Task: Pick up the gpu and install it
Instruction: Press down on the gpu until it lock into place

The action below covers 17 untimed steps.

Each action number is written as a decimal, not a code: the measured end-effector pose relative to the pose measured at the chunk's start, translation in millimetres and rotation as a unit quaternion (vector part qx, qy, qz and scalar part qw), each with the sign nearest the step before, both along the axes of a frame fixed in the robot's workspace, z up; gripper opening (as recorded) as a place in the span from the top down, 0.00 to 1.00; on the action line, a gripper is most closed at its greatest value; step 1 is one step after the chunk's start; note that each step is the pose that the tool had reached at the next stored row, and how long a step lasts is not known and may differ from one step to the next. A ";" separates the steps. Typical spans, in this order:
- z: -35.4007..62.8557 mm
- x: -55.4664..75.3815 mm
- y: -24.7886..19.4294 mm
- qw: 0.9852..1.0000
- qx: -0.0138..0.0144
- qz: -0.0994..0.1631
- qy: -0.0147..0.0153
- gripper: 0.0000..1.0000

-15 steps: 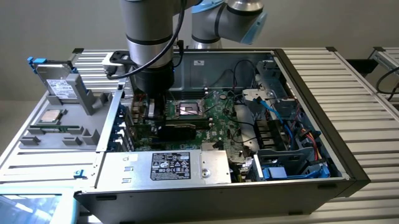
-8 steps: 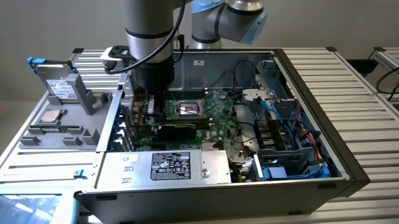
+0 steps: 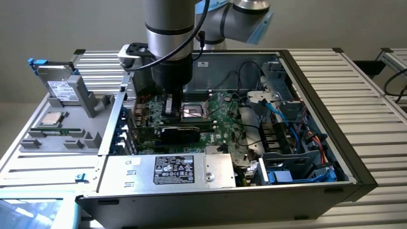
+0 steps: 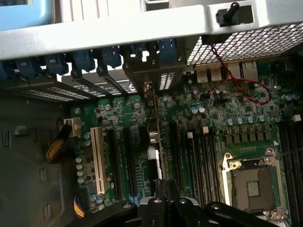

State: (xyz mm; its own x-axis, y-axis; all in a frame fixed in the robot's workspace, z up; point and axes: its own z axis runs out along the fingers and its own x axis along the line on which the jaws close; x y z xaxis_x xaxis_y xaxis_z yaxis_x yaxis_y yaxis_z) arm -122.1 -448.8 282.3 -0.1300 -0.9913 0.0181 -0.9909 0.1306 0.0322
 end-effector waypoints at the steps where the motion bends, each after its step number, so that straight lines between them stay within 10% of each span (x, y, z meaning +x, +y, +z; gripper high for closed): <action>1: -1.8 0.0 0.0 1.000 0.000 0.001 0.000 0.88; 12: -20.7 0.1 -0.4 1.000 0.004 0.002 0.001 0.88; 17: -5.6 0.0 -1.1 1.000 0.005 0.002 0.004 0.88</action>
State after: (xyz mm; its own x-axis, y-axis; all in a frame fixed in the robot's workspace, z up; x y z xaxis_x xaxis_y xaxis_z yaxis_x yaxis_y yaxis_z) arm -122.1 -449.9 276.7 -0.1256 -0.9920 0.0095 -0.9912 0.1259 0.0411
